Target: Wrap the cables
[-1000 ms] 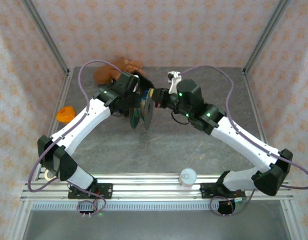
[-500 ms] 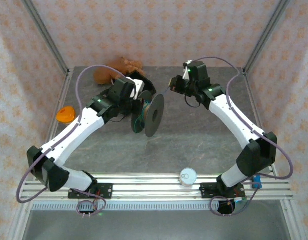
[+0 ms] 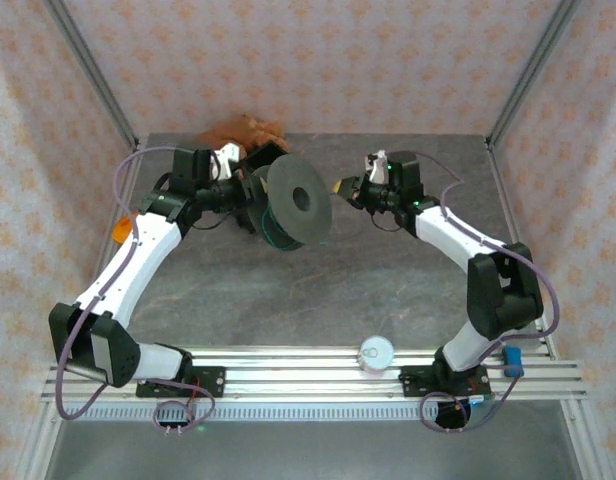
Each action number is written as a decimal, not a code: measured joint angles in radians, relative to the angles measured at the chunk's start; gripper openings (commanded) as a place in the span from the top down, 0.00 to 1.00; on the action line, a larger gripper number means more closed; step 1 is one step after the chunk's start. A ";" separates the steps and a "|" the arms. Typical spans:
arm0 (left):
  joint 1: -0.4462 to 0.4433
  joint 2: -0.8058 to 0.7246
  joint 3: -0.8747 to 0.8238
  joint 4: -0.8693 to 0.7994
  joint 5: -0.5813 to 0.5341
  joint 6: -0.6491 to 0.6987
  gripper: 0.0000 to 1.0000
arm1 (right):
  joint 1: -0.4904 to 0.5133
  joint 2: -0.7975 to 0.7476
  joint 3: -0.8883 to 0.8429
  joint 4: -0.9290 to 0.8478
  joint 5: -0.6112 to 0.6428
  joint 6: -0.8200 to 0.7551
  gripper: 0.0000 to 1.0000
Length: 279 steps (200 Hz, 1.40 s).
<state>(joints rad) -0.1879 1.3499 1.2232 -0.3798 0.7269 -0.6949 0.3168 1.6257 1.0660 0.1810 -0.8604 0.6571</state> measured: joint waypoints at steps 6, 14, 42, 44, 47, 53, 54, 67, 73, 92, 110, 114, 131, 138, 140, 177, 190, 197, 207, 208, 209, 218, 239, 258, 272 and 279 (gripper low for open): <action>0.010 0.000 -0.022 0.034 0.010 -0.047 1.00 | 0.001 -0.001 -0.028 0.048 -0.004 0.025 1.00; 0.018 0.000 -0.053 0.082 0.022 -0.108 1.00 | 0.003 -0.003 -0.064 0.112 -0.004 0.055 1.00; 0.023 0.000 -0.126 0.198 0.025 -0.276 1.00 | 0.022 -0.018 -0.158 0.272 0.038 0.130 1.00; 0.023 0.000 -0.132 0.209 0.025 -0.285 1.00 | 0.023 -0.019 -0.162 0.280 0.045 0.134 1.00; 0.023 0.000 -0.140 0.222 0.024 -0.303 1.00 | 0.026 -0.022 -0.167 0.290 0.054 0.139 1.00; 0.024 0.000 -0.153 0.245 0.023 -0.329 1.00 | 0.031 -0.027 -0.177 0.310 0.080 0.148 1.00; 0.024 0.000 -0.154 0.248 0.022 -0.332 1.00 | 0.032 -0.028 -0.178 0.312 0.082 0.149 1.00; 0.025 0.000 -0.183 0.299 0.012 -0.387 1.00 | 0.043 -0.042 -0.197 0.347 0.129 0.164 1.00; 0.025 0.000 -0.192 0.319 0.004 -0.407 1.00 | 0.049 -0.049 -0.209 0.363 0.151 0.172 1.00; 0.025 0.000 -0.216 0.375 -0.026 -0.450 1.00 | 0.066 -0.071 -0.247 0.408 0.202 0.197 1.00; 0.027 0.000 -0.229 0.411 -0.031 -0.478 1.00 | 0.074 -0.095 -0.267 0.418 0.233 0.206 1.00; 0.027 0.000 -0.232 0.418 -0.031 -0.485 1.00 | 0.076 -0.100 -0.268 0.416 0.239 0.204 1.00; 0.033 0.000 -0.251 0.470 -0.027 -0.520 1.00 | 0.080 -0.125 -0.265 0.391 0.261 0.204 1.00; 0.036 0.000 -0.261 0.492 -0.026 -0.536 1.00 | 0.082 -0.132 -0.263 0.385 0.268 0.204 1.00; 0.038 0.000 -0.266 0.500 -0.025 -0.541 1.00 | 0.083 -0.134 -0.263 0.383 0.268 0.206 1.00; 0.047 0.000 -0.318 0.591 -0.027 -0.618 1.00 | 0.095 -0.119 -0.278 0.443 0.267 0.314 1.00; 0.047 0.000 -0.322 0.624 -0.035 -0.649 1.00 | 0.110 -0.105 -0.289 0.480 0.257 0.363 1.00; 0.051 0.000 -0.322 0.643 -0.036 -0.660 1.00 | 0.120 -0.098 -0.293 0.499 0.253 0.386 1.00; 0.051 0.000 -0.325 0.660 -0.039 -0.672 1.00 | 0.128 -0.089 -0.294 0.525 0.251 0.417 1.00; 0.051 0.000 -0.325 0.661 -0.039 -0.673 1.00 | 0.128 -0.089 -0.294 0.526 0.252 0.419 1.00; 0.051 0.000 -0.327 0.664 -0.040 -0.676 1.00 | 0.128 -0.089 -0.294 0.530 0.251 0.423 1.00; 0.051 0.000 -0.337 0.684 -0.047 -0.687 1.00 | 0.128 -0.088 -0.294 0.549 0.252 0.445 1.00; 0.051 0.000 -0.359 0.710 -0.062 -0.706 1.00 | 0.133 -0.087 -0.303 0.596 0.254 0.488 1.00; 0.051 -0.013 -0.359 0.688 -0.079 -0.683 1.00 | 0.157 -0.094 -0.310 0.586 0.272 0.491 1.00; 0.051 -0.045 -0.359 0.629 -0.103 -0.644 1.00 | 0.178 -0.122 -0.312 0.556 0.293 0.475 1.00; 0.050 -0.063 -0.359 0.602 -0.118 -0.625 1.00 | 0.191 -0.142 -0.312 0.539 0.307 0.467 1.00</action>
<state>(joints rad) -0.1375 1.2873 0.8646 0.2218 0.6090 -1.3201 0.5076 1.4841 0.7540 0.7204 -0.5537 1.1244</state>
